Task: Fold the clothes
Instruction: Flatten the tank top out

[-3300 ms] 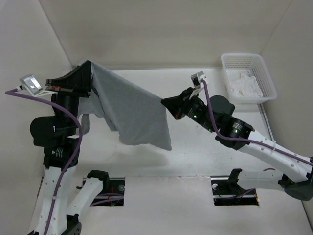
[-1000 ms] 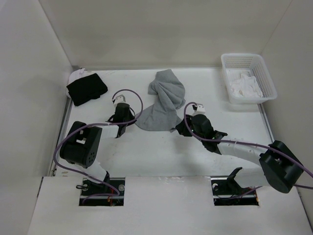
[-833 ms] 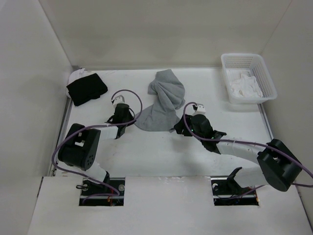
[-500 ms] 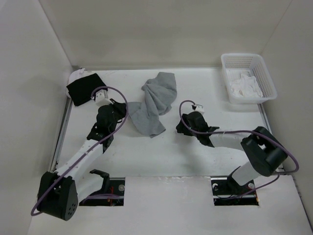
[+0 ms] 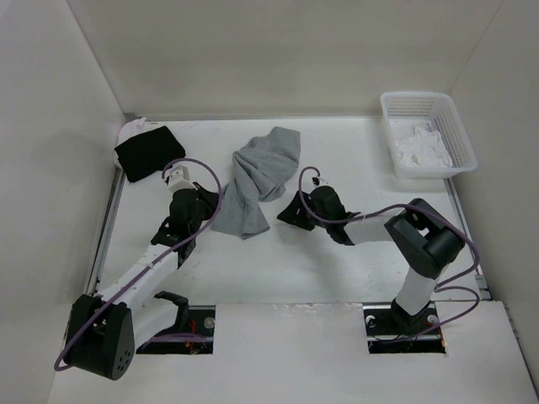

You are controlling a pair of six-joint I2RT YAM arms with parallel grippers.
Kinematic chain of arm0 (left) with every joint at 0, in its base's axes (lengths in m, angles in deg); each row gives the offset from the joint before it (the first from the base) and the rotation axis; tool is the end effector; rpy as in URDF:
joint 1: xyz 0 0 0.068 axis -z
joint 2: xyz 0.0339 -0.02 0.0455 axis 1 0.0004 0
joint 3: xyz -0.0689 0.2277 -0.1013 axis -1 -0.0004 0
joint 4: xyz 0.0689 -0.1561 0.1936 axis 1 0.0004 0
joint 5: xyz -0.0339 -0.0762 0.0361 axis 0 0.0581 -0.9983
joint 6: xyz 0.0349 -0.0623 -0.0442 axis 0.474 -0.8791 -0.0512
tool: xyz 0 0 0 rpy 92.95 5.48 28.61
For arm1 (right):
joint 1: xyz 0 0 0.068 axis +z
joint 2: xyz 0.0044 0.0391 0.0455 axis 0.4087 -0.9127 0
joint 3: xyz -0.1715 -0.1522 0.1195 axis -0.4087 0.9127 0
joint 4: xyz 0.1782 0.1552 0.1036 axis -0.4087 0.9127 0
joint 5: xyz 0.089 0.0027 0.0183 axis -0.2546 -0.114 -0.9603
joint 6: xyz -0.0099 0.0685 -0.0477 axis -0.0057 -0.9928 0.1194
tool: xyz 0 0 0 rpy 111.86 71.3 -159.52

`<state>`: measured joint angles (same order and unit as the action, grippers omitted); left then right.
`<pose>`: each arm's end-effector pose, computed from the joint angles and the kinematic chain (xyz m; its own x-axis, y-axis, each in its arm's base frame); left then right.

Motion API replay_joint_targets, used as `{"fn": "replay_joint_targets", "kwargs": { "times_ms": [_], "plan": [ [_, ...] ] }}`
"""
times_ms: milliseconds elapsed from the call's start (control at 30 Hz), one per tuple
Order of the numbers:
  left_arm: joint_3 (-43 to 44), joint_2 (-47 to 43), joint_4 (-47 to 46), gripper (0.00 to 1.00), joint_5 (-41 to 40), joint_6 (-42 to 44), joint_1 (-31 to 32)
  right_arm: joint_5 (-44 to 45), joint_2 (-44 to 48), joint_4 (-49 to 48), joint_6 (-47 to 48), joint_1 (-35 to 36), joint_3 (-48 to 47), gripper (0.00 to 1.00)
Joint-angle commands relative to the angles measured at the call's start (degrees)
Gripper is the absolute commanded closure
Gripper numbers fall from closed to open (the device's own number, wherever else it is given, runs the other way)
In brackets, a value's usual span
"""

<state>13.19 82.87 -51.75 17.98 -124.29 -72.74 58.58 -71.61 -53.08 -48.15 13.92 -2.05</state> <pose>0.2554 -0.0655 0.1946 -0.3475 -0.5729 -0.7424 -0.1293 0.8134 -0.5672 0.2821 0.2306 0.1037 -0.7982 0.3550 -0.4867 -0.1011 0.7176 0.6891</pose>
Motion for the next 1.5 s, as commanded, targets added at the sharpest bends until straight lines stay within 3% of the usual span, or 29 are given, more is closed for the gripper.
{"fn": "replay_joint_targets", "kwargs": {
  "times_ms": [0,200,333,500,633,767,833,1000,1267,1333,1400,1467],
  "plan": [
    [1.93,-2.90,-1.48,0.98,1.06,-0.65,0.74,-5.60,-4.22,-5.42,-4.49,1.46,-2.64,0.43],
    [4.47,-4.84,-0.16,0.98,1.14,-0.82,1.97,-10.61,-10.29,-6.22,-9.42,2.52,-9.23,0.57],
    [6.76,-5.89,0.19,0.98,1.14,-0.39,2.14,-14.12,-11.44,-4.02,-9.33,2.52,-11.69,0.59],
    [8.96,-5.98,0.19,0.98,0.97,0.05,2.23,-16.59,-10.57,-4.28,-9.16,1.56,-11.18,0.94],
    [10.28,-5.28,-0.60,0.98,0.97,-1.08,3.28,-10.81,1.70,-4.46,-5.57,-3.70,-4.07,1.00],
    [12.12,-3.18,-2.62,0.98,-0.26,-1.44,8.72,-6.41,18.93,8.59,2.86,-9.08,-2.38,1.00],
    [12.74,-2.91,-3.14,0.98,-1.66,-1.61,11.53,1.12,26.67,18.34,8.13,-8.91,-3.96,0.99],
    [10.90,-4.83,-3.15,0.98,-5.71,-1.00,14.45,20.56,29.35,36.30,17.21,1.97,-9.59,0.92],
    [0.97,-13.09,3.61,0.98,-5.19,-2.84,7.61,19.19,25.47,41.41,13.34,15.17,-4.41,0.79],
    [-0.17,-14.76,4.85,0.98,-4.57,-3.28,4.88,19.53,26.87,42.91,13.17,15.61,-4.14,0.72],
    [-1.06,-15.56,5.03,0.98,-3.08,-3.81,2.33,19.80,29.42,43.18,13.08,15.53,-3.53,0.56],
    [-1.32,-15.13,4.42,0.98,-1.50,-4.60,0.74,19.80,31.27,41.87,12.21,15.35,-1.95,0.50]
  ]
}}
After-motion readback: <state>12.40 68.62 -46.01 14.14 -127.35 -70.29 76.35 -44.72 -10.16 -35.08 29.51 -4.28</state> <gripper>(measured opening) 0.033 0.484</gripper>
